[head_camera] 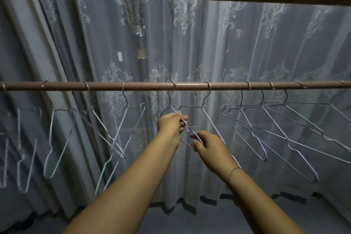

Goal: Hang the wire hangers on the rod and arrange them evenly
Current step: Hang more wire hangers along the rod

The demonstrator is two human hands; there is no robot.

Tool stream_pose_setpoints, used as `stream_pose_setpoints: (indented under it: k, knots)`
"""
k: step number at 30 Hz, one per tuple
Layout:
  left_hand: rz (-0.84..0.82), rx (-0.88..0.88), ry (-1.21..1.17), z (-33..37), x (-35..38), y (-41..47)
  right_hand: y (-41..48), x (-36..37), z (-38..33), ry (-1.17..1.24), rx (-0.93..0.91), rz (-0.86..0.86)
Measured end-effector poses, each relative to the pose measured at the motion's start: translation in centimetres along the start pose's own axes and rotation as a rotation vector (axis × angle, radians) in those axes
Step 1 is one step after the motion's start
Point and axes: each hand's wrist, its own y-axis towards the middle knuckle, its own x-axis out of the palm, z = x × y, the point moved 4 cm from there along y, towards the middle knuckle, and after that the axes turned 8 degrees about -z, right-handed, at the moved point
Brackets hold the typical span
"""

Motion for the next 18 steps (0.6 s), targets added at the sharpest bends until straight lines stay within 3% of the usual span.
stream_pose_setpoints:
  k: [6,14,18]
  knots:
    - [0.003,0.019,-0.002,1.0,-0.4,1.6,1.0,0.3,-1.4,0.15,-0.051,0.012]
    - [0.045,-0.119,0.109,-2.8,-3.3,1.2,-0.2,2.2,0.0,0.186,-0.005,-0.045]
    - [-0.032,-0.187,0.244,-5.7,-5.3,-0.1,-0.2,2.9,1.2,0.17,0.026,-0.05]
